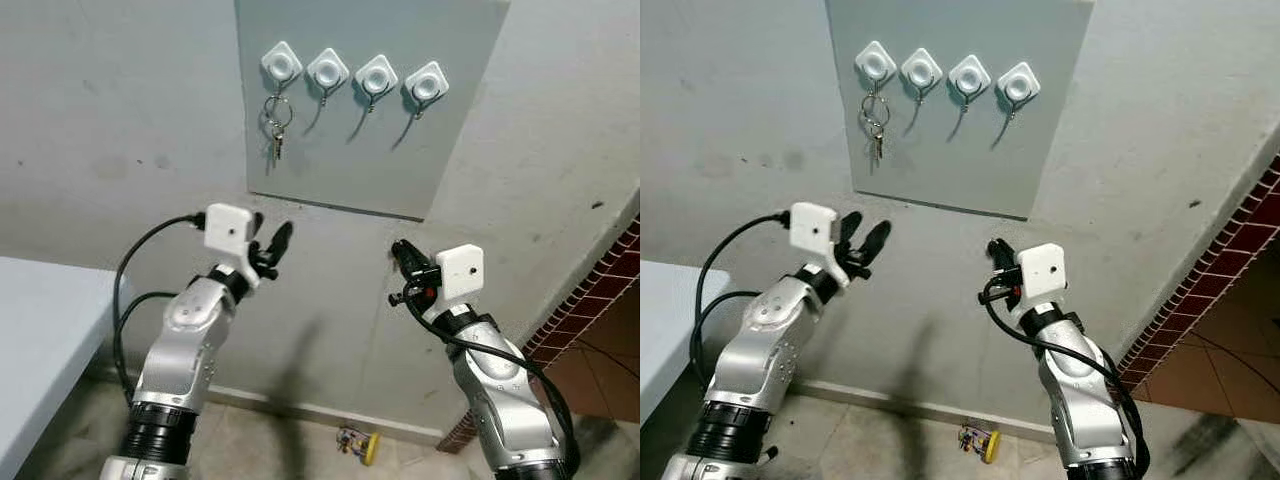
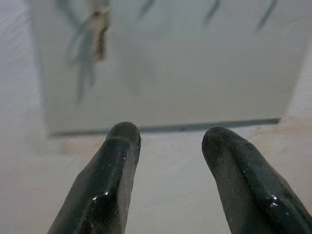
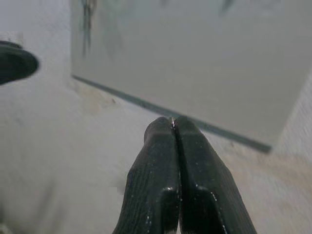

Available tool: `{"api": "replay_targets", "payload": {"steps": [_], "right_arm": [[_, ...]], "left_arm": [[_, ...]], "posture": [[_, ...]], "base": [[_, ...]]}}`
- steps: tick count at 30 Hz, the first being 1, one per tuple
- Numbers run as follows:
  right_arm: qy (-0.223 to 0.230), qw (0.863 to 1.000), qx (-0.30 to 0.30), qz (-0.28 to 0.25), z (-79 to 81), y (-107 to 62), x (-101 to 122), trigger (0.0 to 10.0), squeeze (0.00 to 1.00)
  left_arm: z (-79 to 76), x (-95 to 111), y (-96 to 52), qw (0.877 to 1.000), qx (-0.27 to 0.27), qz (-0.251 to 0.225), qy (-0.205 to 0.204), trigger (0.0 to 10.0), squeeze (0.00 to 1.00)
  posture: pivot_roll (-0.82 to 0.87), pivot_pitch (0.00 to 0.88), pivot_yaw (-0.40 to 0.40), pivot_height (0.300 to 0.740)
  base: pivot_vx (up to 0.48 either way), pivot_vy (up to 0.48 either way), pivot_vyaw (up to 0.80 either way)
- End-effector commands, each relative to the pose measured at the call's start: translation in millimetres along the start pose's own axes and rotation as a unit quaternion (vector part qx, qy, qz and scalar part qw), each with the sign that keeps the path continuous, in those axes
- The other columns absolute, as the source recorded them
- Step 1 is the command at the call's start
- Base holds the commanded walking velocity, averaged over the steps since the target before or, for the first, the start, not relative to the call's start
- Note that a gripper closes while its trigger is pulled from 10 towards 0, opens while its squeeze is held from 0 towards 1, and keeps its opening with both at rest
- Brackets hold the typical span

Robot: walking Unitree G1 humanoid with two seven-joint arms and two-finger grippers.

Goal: Hang keys on a hook

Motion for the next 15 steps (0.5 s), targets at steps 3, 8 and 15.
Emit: {"api": "replay_targets", "payload": {"steps": [3,8,15], "right_arm": [[0.001,0.998,0.048,-0.037,10.5,14.1,27.4,10.0,0.00],[-0.003,0.995,0.078,-0.057,17.7,26.8,43.4,10.0,0.00],[0.006,0.991,0.107,-0.085,26.1,47.8,66.4,10.0,0.00]], "left_arm": [[-7.1,21.7,9.5,0.999,-0.037,-0.032,0.023,10.0,0.00],[-9.1,28.7,12.6,0.997,-0.052,-0.042,0.029,10.0,0.00],[-8.0,42.3,17.4,0.996,-0.063,-0.061,0.034,10.0,0.00]], "posture": [[-0.11,0.000,-0.048,0.740],[-0.12,0.000,-0.039,0.740],[-0.11,0.000,-0.042,0.740]], "base": [[0.000,0.000,0.00],[0.000,0.000,0.00],[0.000,0.000,0.00]]}}
Point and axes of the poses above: a point about 5 cm out from each wrist's last joint towards the gripper, its own y axis pointing out of the wrist towards the gripper, its own x axis along the axis of the wrist's last joint, z = x × y, the point moved 1 cm from there along y, pointing out of the wrist towards the gripper, and after that the axes turned 13 degrees about y, right-handed, at the moved point
